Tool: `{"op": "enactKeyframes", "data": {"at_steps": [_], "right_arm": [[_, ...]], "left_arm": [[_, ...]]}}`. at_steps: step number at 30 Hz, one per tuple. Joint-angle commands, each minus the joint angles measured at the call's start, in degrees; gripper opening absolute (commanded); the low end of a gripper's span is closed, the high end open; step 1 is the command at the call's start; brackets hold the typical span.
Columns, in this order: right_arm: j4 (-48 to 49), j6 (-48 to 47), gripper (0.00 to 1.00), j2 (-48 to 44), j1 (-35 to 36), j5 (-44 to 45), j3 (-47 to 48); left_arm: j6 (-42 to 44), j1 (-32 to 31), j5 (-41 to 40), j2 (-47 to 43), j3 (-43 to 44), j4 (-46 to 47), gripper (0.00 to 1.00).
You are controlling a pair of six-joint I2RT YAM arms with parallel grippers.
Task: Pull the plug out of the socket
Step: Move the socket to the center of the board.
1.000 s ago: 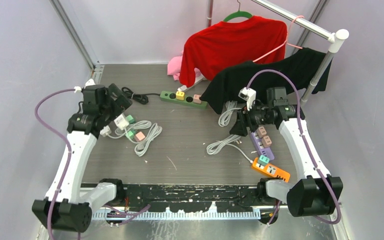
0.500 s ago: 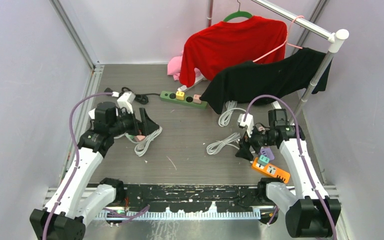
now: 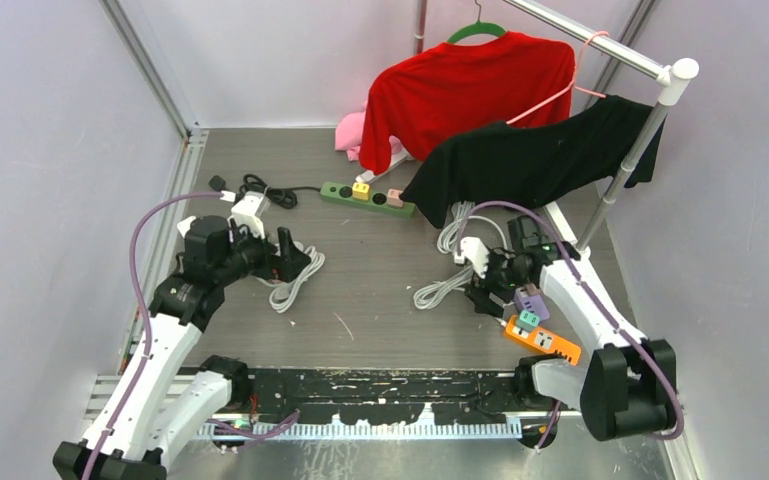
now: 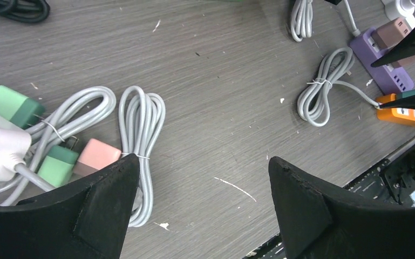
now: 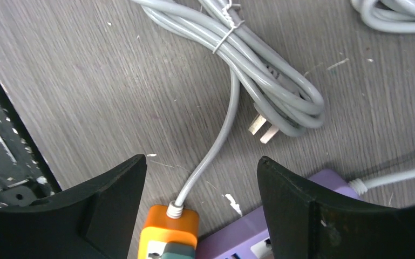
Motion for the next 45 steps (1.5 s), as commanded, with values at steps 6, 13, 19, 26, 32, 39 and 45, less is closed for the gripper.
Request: {"op": "enactKeyframes", "data": {"at_steps": [6, 13, 19, 26, 32, 39, 45], "right_arm": [[-4.27, -9.08, 0.79, 4.91, 7.51, -1.97, 9.64], [0.56, -12.47, 0.79, 13.44, 12.91, 1.11, 13.04], [6.98, -12.51, 0.76, 18.87, 17.87, 9.57, 10.08], [12.35, -11.38, 0.5, 23.32, 21.29, 15.8, 7.96], [13.32, -8.53, 0.15, 23.89, 24.76, 16.52, 8.65], [5.65, -1.86, 0.01, 28.36, 36.18, 8.8, 22.57], [8.03, 10.35, 0.02, 42.34, 44.07, 2.26, 41.96]], "left_arm": [[1.57, -0.2, -1.6, -2.24, -0.33, 0.22, 0.88], [1.49, -0.15, -1.78, -1.55, -0.32, -0.16, 0.84], [1.42, -0.14, -2.14, -1.88, -0.23, -0.3, 0.84], [1.5, -0.18, -2.46, -1.93, -0.02, -0.49, 0.84], [1.63, -0.2, -3.14, -2.34, 0.22, -0.9, 0.83], [2.53, -0.09, -8.61, -4.04, 0.93, -2.01, 0.83], [3.35, -0.11, -17.52, -7.13, 0.91, -2.76, 0.83]]}}
